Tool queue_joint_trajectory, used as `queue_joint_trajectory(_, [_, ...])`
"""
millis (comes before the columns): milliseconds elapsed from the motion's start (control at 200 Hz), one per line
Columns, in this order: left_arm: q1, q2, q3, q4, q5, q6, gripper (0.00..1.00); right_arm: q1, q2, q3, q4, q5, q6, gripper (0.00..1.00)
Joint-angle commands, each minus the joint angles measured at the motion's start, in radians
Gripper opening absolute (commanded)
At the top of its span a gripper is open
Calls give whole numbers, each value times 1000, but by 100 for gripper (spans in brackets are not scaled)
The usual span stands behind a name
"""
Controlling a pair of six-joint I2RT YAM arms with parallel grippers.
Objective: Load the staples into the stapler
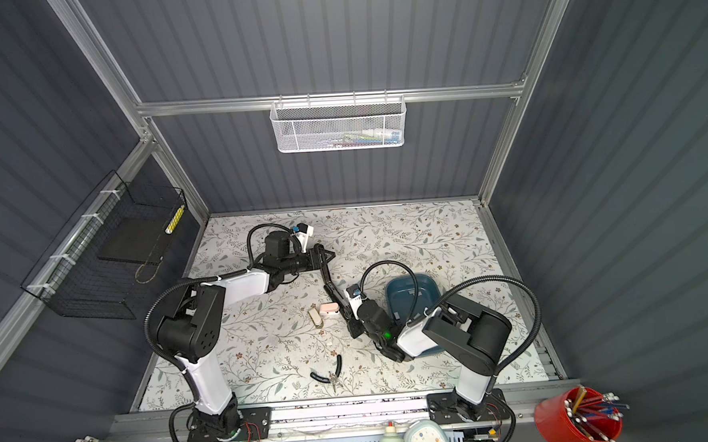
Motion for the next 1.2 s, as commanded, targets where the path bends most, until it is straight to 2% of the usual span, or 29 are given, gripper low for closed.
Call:
queue_joint_trajectory(0, [-52, -63, -11, -54, -45, 84, 52, 15, 14, -11, 27, -30, -26, 0])
queue_joint_trajectory(105, [-78, -89, -16, -85, -97, 140, 53, 15, 15, -16, 36, -30, -26, 0])
queue_joint_trajectory(235, [-81, -107, -53, -48, -104, 155, 60, 15, 20, -17, 43, -26, -27, 0])
queue_joint_trajectory(410, [-100, -130, -73, -36, -111, 215, 64, 15, 21, -26, 59, -16, -24, 0])
queue_joint_trajectory(886, [-166, -161, -78, -91, -199, 399, 69, 14, 29, -36, 90, -7, -21, 0])
queue_joint_trajectory(1196, [-177, -146, -67, -119, -214, 431, 71, 15, 31, -45, 113, -5, -23, 0])
